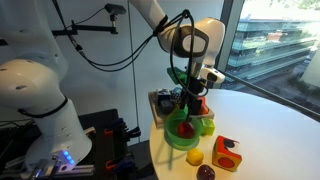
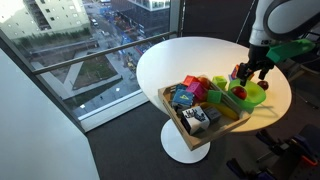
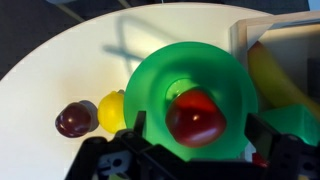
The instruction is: Pick up the red apple from the green bowl and put it on the table
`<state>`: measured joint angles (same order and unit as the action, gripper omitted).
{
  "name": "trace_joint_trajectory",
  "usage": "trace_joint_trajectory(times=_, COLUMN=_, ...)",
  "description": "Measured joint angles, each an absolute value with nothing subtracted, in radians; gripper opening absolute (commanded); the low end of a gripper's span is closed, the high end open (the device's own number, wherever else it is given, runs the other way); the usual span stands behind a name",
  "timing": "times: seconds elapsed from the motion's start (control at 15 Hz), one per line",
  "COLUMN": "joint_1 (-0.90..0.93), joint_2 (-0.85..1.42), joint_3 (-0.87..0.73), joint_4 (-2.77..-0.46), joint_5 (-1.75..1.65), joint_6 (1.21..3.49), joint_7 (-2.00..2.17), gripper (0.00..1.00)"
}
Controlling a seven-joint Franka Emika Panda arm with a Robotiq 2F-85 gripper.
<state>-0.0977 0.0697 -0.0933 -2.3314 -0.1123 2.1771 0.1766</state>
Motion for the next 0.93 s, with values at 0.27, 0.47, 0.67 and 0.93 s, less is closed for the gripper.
trace_joint_trajectory(times=0.27, joint_1=-0.098, joint_2=0.109, joint_3=-0.106, joint_4=-2.335, joint_5=-0.130, joint_6=2.192, joint_7=0.208, gripper=1.00)
trace_joint_trajectory(times=0.47, joint_1=-0.098, joint_2=0.129, joint_3=-0.115, joint_4=-2.335, joint_5=-0.130, joint_6=2.197, joint_7=0.216, gripper=1.00)
trace_joint_trajectory(times=0.67, joint_1=-0.098, joint_2=0.134, joint_3=-0.115, joint_4=-2.335, joint_5=-0.130, joint_6=2.197, joint_7=0.216, gripper=1.00)
trace_joint_trajectory(times=0.93, joint_1=-0.097, joint_2=0.134, joint_3=-0.115, joint_4=-2.335, joint_5=-0.130, joint_6=2.197, joint_7=0.216, gripper=1.00)
